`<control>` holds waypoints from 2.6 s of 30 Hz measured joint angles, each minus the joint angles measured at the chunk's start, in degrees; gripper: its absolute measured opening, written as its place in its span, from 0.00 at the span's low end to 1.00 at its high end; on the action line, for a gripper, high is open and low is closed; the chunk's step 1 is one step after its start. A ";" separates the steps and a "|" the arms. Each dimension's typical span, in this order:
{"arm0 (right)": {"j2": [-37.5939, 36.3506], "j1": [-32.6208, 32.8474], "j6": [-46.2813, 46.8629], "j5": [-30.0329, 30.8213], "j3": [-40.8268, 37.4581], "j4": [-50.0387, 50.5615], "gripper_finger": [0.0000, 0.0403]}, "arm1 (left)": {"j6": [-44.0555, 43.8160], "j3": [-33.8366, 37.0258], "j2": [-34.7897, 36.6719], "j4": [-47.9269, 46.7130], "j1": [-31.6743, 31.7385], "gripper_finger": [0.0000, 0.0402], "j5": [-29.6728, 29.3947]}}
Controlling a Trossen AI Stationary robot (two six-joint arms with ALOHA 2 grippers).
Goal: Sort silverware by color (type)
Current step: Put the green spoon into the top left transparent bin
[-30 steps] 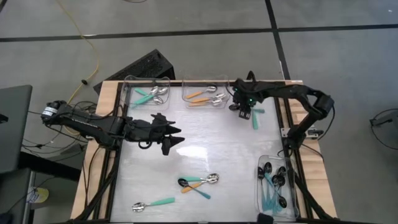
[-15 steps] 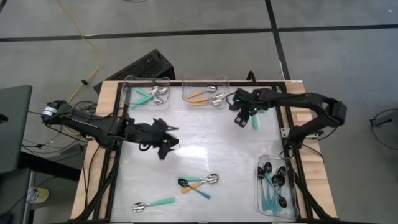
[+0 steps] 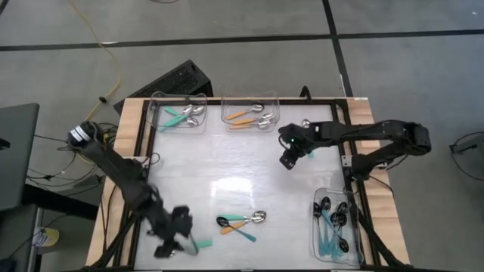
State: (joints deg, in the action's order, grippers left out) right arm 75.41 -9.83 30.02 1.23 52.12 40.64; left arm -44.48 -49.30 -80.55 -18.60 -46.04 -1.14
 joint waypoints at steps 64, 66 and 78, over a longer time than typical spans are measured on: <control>-1.86 2.30 -1.56 -1.64 0.10 3.25 0.55 | -26.65 -6.64 -20.52 -21.75 -9.46 0.13 -14.42; -3.76 2.92 -0.06 -1.86 0.09 4.32 0.55 | -24.44 -7.34 -20.06 -22.16 -8.31 0.05 -14.35; -19.89 9.97 11.82 -1.44 0.09 0.35 0.55 | -1.72 -8.25 -1.00 -35.44 10.78 0.04 -32.95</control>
State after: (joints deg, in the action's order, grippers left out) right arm 55.53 0.14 41.84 -0.21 52.21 40.99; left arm -46.20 -57.55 -81.55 -54.03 -35.26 -34.09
